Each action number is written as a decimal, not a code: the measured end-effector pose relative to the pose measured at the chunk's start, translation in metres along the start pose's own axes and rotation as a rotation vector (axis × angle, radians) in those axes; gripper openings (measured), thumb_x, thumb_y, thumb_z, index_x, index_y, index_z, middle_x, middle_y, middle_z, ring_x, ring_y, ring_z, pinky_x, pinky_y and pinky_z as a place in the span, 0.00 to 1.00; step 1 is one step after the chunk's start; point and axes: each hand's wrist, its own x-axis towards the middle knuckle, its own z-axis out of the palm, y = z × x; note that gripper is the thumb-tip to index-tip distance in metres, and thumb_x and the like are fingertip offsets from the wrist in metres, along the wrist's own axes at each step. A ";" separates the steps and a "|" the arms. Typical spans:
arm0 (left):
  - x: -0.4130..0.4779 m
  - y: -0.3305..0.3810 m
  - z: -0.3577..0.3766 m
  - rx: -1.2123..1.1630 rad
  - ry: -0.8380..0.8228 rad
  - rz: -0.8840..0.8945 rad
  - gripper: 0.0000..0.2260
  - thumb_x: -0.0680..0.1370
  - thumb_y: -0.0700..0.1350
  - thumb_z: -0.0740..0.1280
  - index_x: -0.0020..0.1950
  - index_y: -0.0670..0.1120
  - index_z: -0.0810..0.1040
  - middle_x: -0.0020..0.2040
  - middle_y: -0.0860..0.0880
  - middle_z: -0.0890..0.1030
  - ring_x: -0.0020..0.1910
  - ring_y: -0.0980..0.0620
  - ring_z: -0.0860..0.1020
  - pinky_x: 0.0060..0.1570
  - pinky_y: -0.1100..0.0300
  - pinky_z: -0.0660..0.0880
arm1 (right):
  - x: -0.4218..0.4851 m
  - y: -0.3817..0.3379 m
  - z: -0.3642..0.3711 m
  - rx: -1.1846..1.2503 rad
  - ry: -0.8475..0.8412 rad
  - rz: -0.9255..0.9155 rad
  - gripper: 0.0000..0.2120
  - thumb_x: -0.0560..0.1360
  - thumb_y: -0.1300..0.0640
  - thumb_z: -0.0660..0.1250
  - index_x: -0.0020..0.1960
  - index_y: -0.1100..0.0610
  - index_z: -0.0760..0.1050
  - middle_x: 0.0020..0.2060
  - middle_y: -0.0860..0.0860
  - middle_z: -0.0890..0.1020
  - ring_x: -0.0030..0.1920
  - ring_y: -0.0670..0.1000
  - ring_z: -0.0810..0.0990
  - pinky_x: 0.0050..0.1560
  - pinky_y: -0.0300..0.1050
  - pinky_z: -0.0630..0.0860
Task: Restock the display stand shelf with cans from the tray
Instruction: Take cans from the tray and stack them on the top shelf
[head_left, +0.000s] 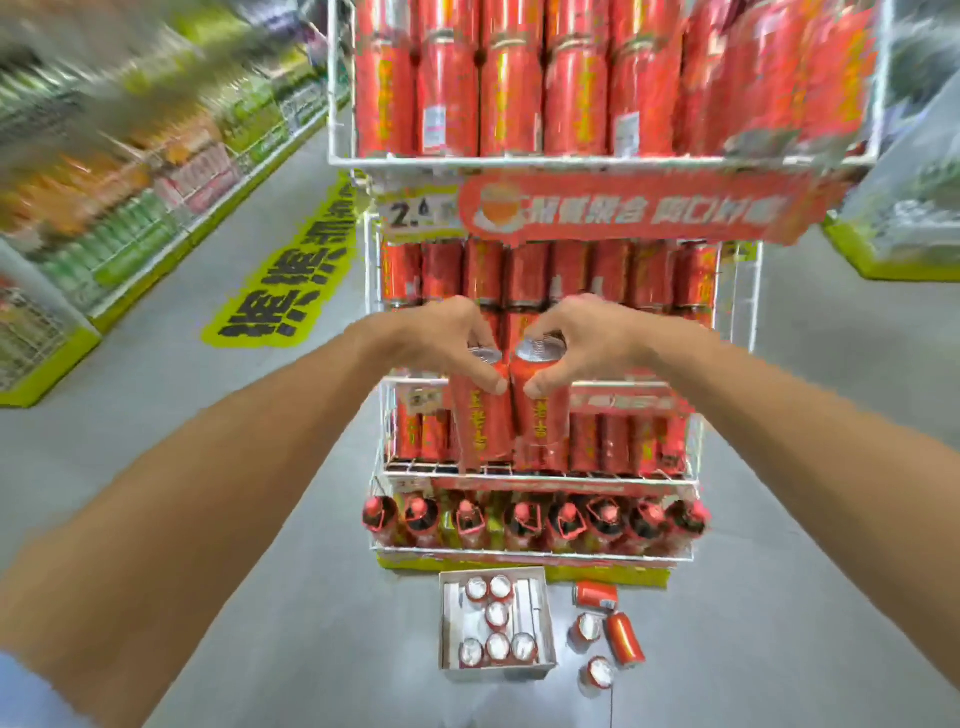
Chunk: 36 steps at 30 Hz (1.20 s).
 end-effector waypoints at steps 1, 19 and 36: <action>-0.006 0.019 -0.025 0.005 0.003 0.018 0.26 0.70 0.57 0.79 0.30 0.42 0.69 0.31 0.47 0.63 0.31 0.50 0.62 0.32 0.55 0.57 | -0.003 -0.008 -0.030 -0.026 0.012 -0.012 0.32 0.68 0.34 0.77 0.45 0.65 0.78 0.32 0.58 0.71 0.32 0.55 0.69 0.35 0.52 0.67; 0.050 0.199 -0.225 0.017 0.127 0.079 0.24 0.71 0.52 0.80 0.39 0.31 0.78 0.32 0.44 0.70 0.32 0.51 0.70 0.29 0.63 0.67 | -0.043 0.025 -0.300 -0.077 0.175 -0.003 0.31 0.65 0.32 0.73 0.37 0.61 0.72 0.29 0.49 0.66 0.30 0.50 0.64 0.36 0.50 0.62; 0.112 0.180 -0.218 -0.123 0.276 0.086 0.27 0.68 0.62 0.79 0.51 0.39 0.86 0.42 0.42 0.81 0.42 0.48 0.76 0.45 0.51 0.72 | -0.025 0.086 -0.303 -0.112 0.148 -0.071 0.40 0.67 0.29 0.70 0.57 0.65 0.81 0.46 0.61 0.85 0.40 0.54 0.81 0.41 0.51 0.76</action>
